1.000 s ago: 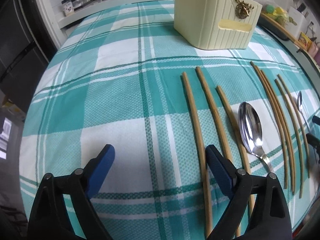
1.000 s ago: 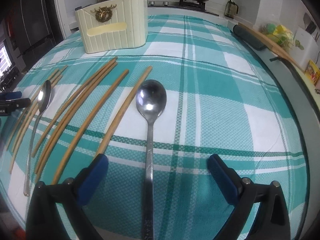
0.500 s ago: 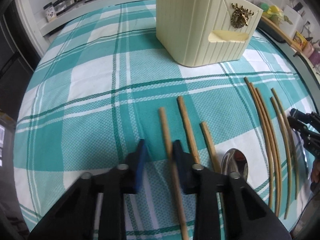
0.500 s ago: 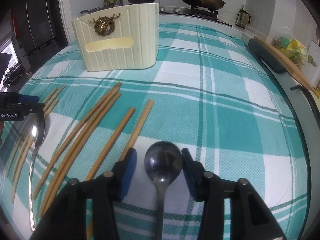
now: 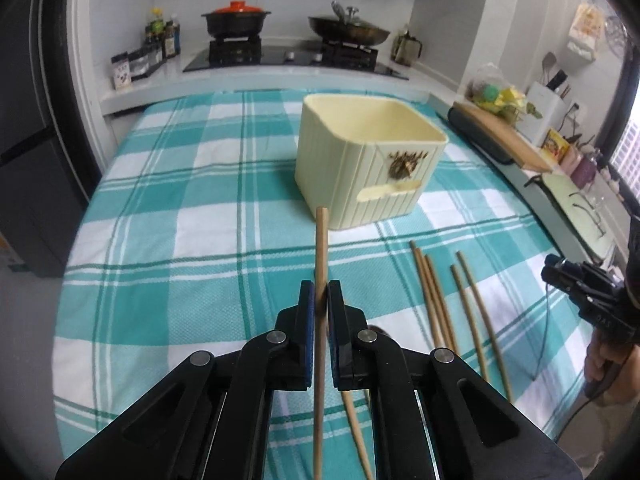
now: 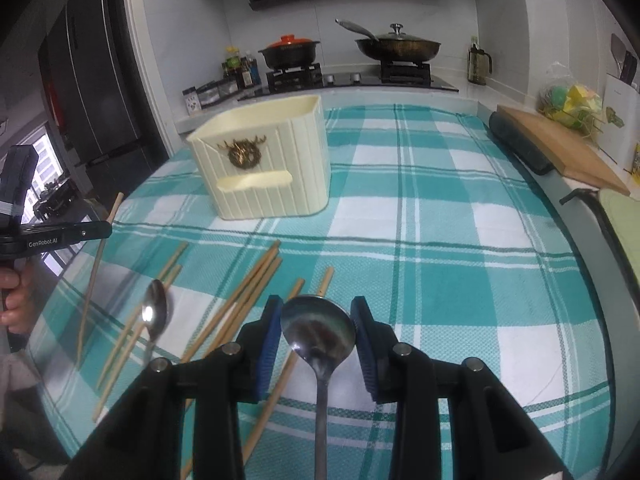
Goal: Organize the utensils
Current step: 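Grasp a metal spoon with the right tool while the left tool grasps a wooden chopstick, then carry spoon and chopstick into the cream holder while both tools open to release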
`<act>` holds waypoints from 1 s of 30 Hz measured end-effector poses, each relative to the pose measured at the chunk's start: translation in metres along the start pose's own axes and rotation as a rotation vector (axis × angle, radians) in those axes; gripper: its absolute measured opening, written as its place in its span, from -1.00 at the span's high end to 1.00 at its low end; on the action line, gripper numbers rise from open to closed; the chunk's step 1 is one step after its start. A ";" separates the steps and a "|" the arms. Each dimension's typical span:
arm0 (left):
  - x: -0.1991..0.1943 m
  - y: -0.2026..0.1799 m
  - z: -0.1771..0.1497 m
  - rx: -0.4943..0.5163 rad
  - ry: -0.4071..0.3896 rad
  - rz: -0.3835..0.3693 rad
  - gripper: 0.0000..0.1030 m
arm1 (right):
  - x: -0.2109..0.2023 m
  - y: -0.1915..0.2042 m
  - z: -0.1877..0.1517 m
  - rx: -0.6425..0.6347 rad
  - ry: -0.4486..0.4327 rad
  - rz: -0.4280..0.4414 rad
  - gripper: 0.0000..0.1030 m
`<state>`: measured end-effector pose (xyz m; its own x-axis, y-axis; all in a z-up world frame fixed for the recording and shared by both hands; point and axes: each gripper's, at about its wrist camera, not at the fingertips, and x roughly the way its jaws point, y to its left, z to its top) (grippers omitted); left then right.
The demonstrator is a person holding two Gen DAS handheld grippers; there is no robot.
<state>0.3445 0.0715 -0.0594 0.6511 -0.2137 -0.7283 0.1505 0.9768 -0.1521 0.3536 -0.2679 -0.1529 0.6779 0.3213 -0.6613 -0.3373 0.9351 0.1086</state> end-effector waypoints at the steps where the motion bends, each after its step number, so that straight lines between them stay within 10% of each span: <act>1: -0.010 -0.002 0.001 -0.002 -0.019 -0.006 0.90 | -0.009 0.002 0.003 -0.002 -0.017 0.007 0.32; 30: -0.057 -0.004 0.015 -0.020 -0.128 -0.032 0.91 | -0.042 -0.002 0.041 -0.002 -0.105 0.003 0.76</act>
<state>0.3182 0.0791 -0.0073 0.7364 -0.2429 -0.6315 0.1582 0.9693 -0.1883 0.3527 -0.2775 -0.0952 0.7414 0.3379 -0.5798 -0.3404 0.9339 0.1089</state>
